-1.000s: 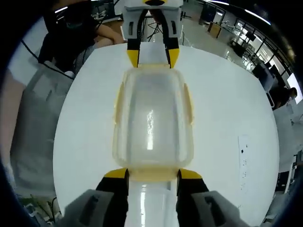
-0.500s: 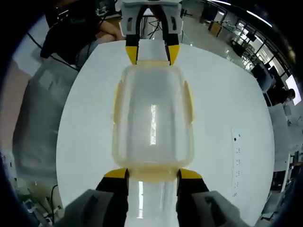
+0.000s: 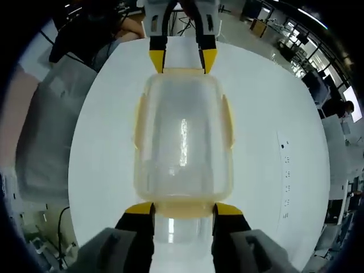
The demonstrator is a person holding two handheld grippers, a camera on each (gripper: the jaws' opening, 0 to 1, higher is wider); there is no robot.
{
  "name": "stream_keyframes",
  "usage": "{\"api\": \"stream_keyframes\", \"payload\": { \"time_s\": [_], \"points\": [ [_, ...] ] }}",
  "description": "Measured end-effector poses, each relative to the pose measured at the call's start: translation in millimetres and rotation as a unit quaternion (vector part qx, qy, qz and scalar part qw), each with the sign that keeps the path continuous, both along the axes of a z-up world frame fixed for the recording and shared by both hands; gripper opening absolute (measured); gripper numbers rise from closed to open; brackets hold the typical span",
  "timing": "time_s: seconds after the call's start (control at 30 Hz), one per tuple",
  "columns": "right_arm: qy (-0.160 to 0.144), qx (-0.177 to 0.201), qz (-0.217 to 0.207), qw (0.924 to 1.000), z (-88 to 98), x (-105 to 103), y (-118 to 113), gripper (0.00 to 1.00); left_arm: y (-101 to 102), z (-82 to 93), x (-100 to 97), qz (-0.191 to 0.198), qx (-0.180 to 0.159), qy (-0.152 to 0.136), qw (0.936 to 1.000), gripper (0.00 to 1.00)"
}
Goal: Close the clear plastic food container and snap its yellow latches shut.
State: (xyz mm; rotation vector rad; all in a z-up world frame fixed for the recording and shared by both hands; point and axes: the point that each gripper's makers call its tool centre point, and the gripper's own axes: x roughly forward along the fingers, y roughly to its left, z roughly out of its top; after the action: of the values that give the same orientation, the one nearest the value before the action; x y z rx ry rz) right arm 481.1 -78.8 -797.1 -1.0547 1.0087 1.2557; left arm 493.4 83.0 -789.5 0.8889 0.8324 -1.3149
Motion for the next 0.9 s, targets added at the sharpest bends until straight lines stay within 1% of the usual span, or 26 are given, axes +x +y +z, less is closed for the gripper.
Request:
{"api": "stream_keyframes", "payload": {
  "time_s": [0.2, 0.3, 0.6, 0.73, 0.9],
  "points": [
    [0.002, -0.010, -0.008, 0.9999, -2.9, 1.0, -19.4, 0.37, -19.3, -2.4, 1.0, -0.004, 0.000, -0.001, 1.0000, 0.37],
    [0.007, -0.021, -0.010, 0.9997, -5.5, -2.2, -30.7, 0.37, -30.9, -4.2, -0.5, -0.007, -0.002, 0.000, 1.0000, 0.37],
    [0.011, -0.034, -0.019, 0.9992, -7.2, -5.3, -58.7, 0.37, -57.0, -7.1, -2.5, -0.013, -0.006, 0.002, 0.9999, 0.37],
    [0.011, -0.040, -0.022, 0.9989, -8.5, -6.0, -69.2, 0.37, -68.5, -7.8, -1.1, -0.016, -0.010, -0.001, 0.9998, 0.36],
    [0.011, -0.047, -0.024, 0.9985, -7.6, -4.7, -78.5, 0.37, -77.8, -12.0, -0.5, -0.013, -0.011, 0.004, 0.9998, 0.36]
  ]
}}
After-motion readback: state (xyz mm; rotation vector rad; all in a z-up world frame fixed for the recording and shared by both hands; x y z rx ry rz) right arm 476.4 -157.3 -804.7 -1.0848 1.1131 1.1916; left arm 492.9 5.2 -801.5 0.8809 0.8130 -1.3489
